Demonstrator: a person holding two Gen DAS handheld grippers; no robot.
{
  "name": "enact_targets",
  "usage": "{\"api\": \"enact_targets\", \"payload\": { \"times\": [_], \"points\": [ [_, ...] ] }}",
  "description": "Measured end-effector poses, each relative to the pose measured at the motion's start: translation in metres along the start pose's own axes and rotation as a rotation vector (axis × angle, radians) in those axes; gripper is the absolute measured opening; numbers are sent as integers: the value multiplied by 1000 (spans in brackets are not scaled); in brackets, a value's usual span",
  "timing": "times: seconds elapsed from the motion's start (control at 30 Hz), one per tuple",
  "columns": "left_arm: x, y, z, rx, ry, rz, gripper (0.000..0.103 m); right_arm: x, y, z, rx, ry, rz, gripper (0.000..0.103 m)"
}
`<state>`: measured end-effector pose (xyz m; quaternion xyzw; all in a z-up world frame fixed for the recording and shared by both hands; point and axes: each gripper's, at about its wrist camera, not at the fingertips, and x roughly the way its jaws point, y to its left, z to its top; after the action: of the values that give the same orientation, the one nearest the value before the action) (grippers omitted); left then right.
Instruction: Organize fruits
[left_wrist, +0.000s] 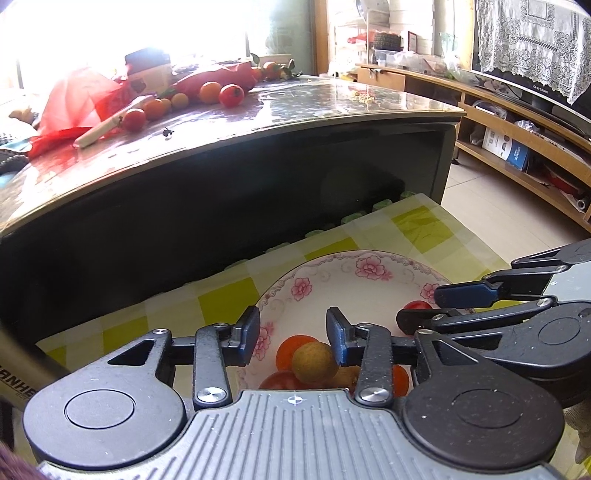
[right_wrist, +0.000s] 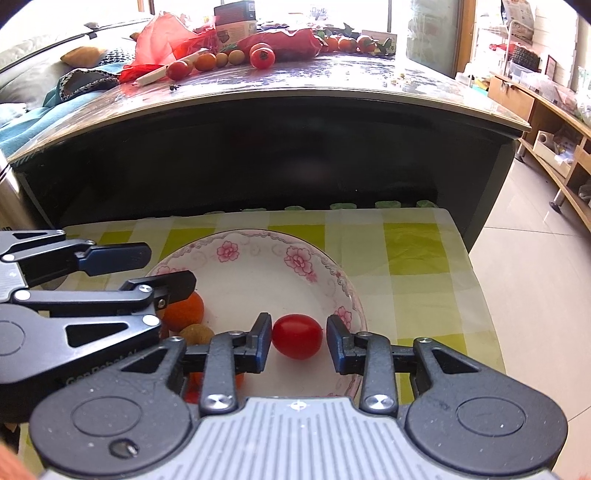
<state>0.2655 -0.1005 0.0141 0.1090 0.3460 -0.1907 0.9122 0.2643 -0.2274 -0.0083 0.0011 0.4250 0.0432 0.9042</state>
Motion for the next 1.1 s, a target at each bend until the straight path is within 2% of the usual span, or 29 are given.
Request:
{"api": "enact_targets", "payload": {
  "times": [0.4, 0.77, 1.1],
  "points": [
    [-8, 2, 3, 0, -16, 8, 61, -3, -4, -1, 16, 11, -7, 46],
    [-22, 4, 0, 1, -24, 13, 66, -12, 1, -3, 4, 5, -11, 50],
    [-45, 5, -13, 9, -24, 23, 71, -37, 14, -10, -37, -18, -41, 53]
  ]
}}
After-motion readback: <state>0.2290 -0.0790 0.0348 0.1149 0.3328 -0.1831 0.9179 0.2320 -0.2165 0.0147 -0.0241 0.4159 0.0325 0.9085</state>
